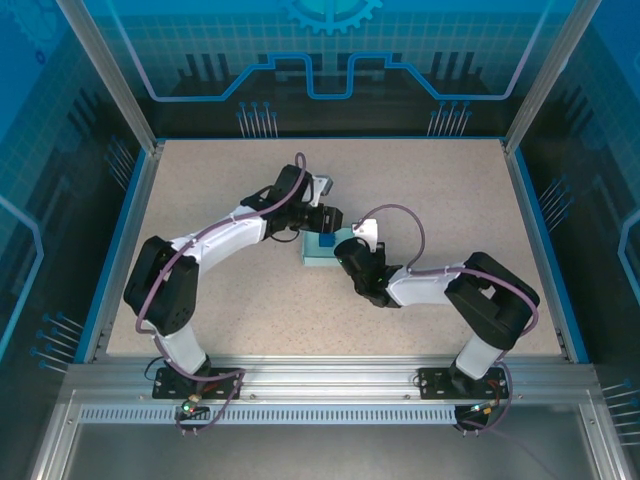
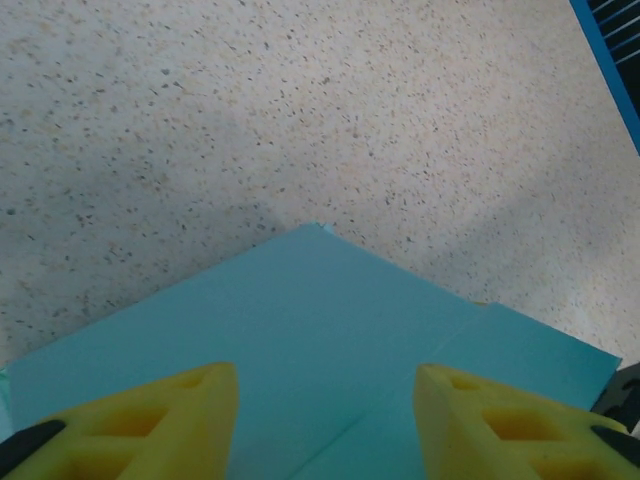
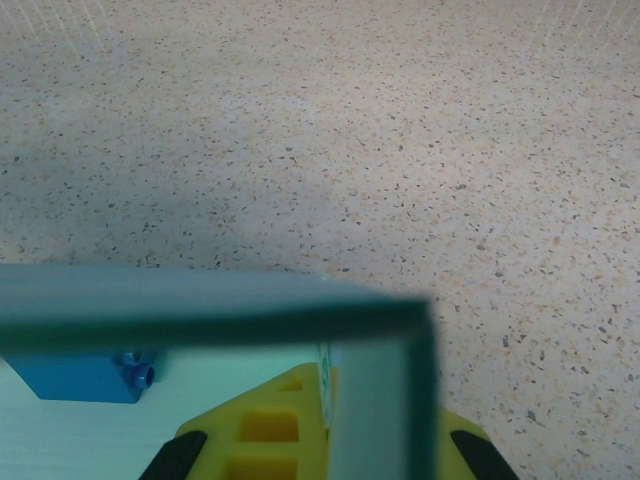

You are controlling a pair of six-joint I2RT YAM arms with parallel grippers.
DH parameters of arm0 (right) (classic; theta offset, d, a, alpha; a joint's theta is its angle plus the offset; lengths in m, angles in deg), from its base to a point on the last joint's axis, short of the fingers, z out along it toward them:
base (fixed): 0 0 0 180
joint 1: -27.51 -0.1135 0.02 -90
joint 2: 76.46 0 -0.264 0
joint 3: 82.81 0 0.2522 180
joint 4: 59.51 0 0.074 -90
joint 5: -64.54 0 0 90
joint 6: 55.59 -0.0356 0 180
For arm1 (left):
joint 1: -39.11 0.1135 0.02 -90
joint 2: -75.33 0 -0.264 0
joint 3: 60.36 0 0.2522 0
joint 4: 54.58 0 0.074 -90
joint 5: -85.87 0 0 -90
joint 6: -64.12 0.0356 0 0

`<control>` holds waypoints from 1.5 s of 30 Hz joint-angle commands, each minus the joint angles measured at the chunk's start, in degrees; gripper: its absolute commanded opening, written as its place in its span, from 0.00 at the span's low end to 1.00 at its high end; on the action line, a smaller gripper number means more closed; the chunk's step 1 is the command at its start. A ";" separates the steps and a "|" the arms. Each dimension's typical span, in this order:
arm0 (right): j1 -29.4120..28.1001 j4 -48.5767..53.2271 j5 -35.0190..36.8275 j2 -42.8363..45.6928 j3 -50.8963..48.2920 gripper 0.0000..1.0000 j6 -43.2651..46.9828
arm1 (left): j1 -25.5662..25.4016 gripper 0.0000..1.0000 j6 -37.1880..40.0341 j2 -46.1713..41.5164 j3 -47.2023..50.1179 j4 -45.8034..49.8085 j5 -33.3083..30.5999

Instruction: Fold the paper box

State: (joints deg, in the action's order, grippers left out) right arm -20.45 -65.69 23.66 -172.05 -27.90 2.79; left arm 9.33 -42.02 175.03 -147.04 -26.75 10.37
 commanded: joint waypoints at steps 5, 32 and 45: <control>-0.63 8.75 -2.06 3.65 -3.29 0.13 2.17 | -1.67 0.50 -2.15 -0.99 5.05 -1.06 3.08; 11.36 23.81 -34.86 28.02 -7.73 0.52 8.06 | -4.42 0.51 -8.74 -0.40 16.53 -12.79 -0.65; 16.12 23.64 -38.88 5.14 2.87 0.52 8.62 | -4.29 0.51 -8.66 -1.72 16.96 -14.02 -0.62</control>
State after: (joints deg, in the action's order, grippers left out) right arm -5.48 -43.94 -14.30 -164.40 -26.02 10.94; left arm 5.18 -50.00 174.29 -130.78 -40.26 10.09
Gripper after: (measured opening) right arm 0.521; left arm 0.514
